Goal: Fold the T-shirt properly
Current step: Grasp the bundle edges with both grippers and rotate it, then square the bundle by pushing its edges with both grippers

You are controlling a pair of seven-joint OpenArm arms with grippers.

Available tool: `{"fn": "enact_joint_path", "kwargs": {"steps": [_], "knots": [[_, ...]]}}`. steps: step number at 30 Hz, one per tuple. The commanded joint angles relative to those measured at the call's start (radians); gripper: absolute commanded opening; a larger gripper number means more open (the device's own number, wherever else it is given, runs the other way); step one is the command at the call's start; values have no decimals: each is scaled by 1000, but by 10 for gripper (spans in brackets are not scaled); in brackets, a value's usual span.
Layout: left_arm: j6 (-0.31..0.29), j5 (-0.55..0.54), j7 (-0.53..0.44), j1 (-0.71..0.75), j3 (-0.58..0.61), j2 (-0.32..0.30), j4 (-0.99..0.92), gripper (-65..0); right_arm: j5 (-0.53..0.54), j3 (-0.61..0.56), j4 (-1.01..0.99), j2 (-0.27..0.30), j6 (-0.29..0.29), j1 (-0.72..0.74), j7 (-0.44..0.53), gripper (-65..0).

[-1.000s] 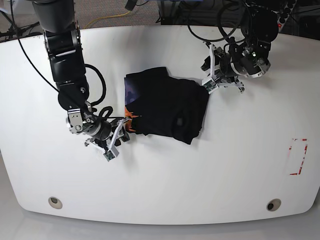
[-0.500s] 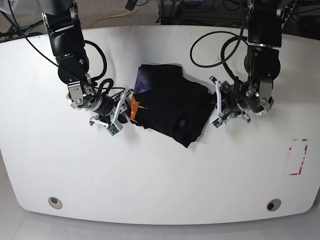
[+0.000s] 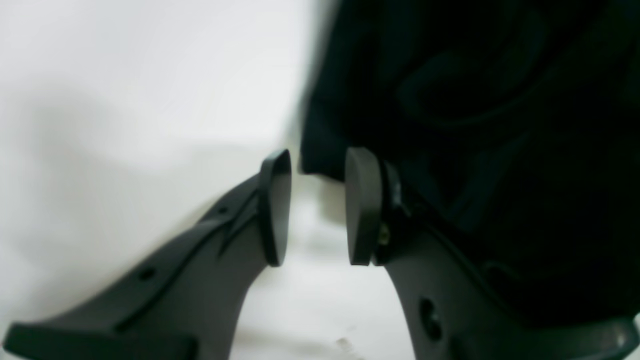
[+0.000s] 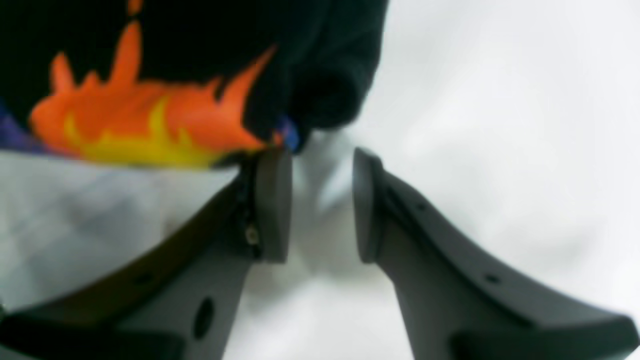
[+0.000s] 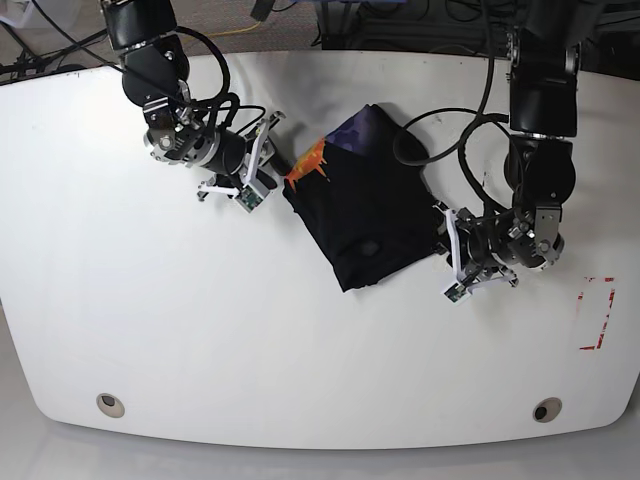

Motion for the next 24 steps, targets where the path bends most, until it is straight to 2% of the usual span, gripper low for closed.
{"fn": "enact_joint_path", "kwargs": {"steps": [1, 6, 10, 15, 17, 20, 24], "knots": [[-1, -13, -17, -34, -4, -34, 74, -479, 8, 58, 99, 11, -2, 8, -7, -463], [-1, -13, 22, -8, -5, -63, 196, -479, 9, 117, 255, 3, 2, -2, -110, -463], [-1, -12, 23, 69, -22, -64, 302, -479, 9, 114, 318, -46, 4, -3, -162, -463], [-1, -13, 22, 164, -96, -57, 367, -479, 1, 80, 272, -140, 4, -3, -165, -463], [-1, -18, 22, 193, -111, -54, 387, -479, 1, 66, 243, -153, 4, 3, -164, -463], [-1, -18, 22, 259, -140, -15, 451, -479, 1, 61, 169, -169, 2, 26, -152, -463], [-1, -13, 19, 342, -170, 38, 496, -479, 0, 67, 30, -164, 1, 57, -69, -463]]}}
